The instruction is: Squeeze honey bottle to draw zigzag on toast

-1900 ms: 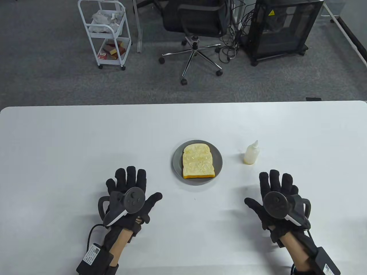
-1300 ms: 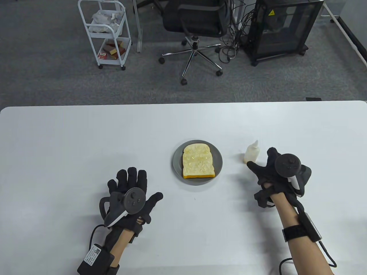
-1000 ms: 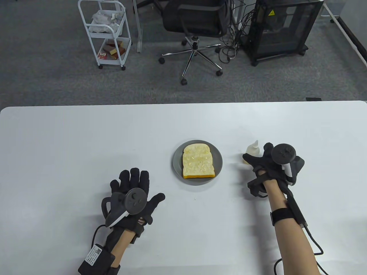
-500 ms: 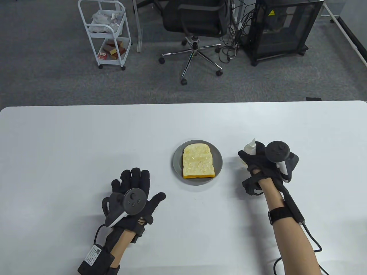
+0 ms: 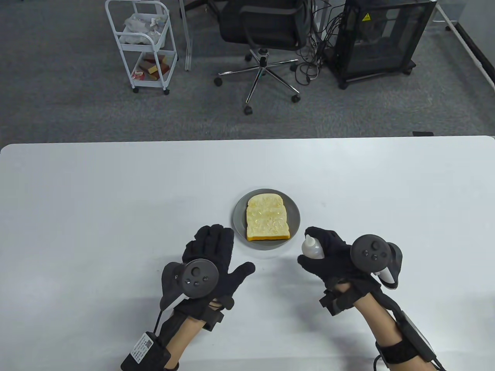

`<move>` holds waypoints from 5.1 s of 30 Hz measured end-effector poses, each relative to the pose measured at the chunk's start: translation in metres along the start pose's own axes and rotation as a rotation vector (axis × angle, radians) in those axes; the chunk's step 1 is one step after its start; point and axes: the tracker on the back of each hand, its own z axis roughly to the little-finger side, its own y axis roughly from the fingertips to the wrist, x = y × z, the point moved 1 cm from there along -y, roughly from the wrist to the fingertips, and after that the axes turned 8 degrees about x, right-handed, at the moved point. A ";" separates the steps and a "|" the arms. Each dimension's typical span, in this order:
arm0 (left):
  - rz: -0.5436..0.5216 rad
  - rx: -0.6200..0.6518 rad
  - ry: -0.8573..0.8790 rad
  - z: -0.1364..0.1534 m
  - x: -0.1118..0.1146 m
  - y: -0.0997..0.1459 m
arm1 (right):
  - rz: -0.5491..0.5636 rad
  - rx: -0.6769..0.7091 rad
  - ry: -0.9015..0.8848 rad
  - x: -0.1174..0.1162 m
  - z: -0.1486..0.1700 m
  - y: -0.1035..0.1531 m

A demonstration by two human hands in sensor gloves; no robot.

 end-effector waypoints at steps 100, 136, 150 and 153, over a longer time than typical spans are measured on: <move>0.091 -0.756 -0.573 0.142 -0.038 0.021 | -0.111 0.002 0.255 -0.019 0.020 0.013; 0.092 0.012 0.498 0.005 0.061 -0.015 | -0.274 0.153 0.139 -0.061 -0.021 0.019; 0.019 -0.247 1.201 0.048 0.080 -0.004 | -0.009 0.351 -0.315 -0.034 -0.008 0.017; 0.049 -0.240 1.259 0.045 0.085 -0.005 | 0.045 0.425 -0.283 -0.026 -0.009 0.018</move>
